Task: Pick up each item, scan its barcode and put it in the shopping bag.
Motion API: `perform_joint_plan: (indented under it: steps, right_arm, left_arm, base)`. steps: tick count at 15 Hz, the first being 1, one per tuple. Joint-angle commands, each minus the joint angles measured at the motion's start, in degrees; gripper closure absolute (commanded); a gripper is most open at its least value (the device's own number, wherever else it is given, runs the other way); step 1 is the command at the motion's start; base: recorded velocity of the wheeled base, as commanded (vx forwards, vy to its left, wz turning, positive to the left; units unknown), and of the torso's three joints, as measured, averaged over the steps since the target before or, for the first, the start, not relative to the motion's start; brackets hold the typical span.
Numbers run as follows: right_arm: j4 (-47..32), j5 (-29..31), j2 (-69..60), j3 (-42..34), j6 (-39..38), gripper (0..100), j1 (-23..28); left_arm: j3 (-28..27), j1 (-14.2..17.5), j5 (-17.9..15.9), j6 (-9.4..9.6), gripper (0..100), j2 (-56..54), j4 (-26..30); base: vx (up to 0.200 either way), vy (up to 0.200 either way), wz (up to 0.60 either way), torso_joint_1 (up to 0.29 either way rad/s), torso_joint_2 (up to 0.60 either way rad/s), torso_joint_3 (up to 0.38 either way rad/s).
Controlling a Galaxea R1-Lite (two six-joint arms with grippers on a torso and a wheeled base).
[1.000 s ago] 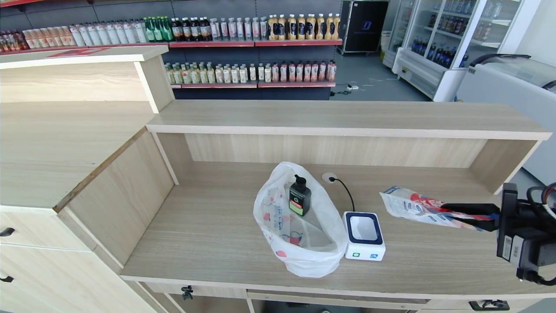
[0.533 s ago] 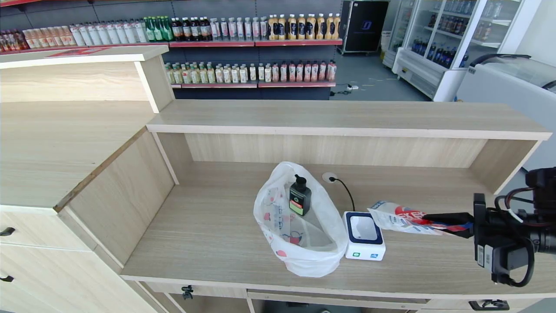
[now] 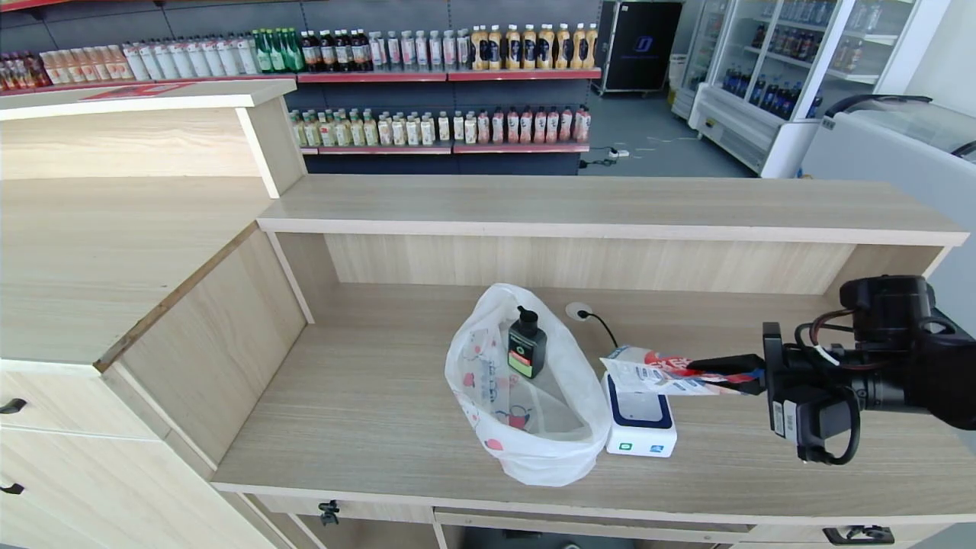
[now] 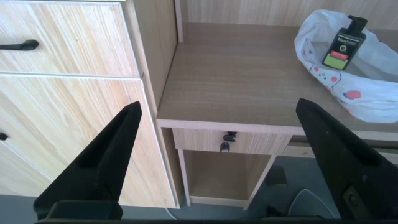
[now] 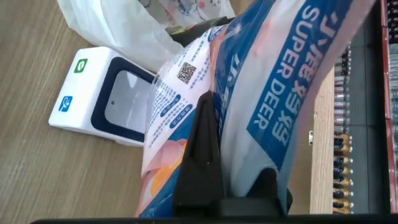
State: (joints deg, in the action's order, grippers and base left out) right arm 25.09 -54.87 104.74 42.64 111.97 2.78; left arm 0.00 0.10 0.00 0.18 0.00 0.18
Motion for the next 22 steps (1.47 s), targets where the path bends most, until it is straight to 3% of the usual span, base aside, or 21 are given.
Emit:
perform_joint_plan:
  steps: [1, 6, 22]
  right_arm:
    - [0.0, -0.1, 2.4, 1.8, -0.4, 100, -1.7]
    - [3.4, -2.8, 6.2, 3.5, -0.8, 100, -4.7]
    - [7.2, -2.9, 10.5, 4.1, -0.8, 100, -4.1]
  left_arm:
    - [0.0, 0.0, 0.0, -0.01, 0, 0.1, 0.0]
    - [0.0, 0.0, 0.0, -0.01, 0, 0.1, 0.0]
    - [0.0, 0.0, 0.0, -0.01, 0, 0.1, 0.0]
  base:
    - [0.000, 0.000, 0.00, 0.000, 0.00, 0.000]
    - [0.000, 0.000, 0.00, 0.000, 0.00, 0.000]
    - [0.000, 0.000, 0.00, 0.000, 0.00, 0.000]
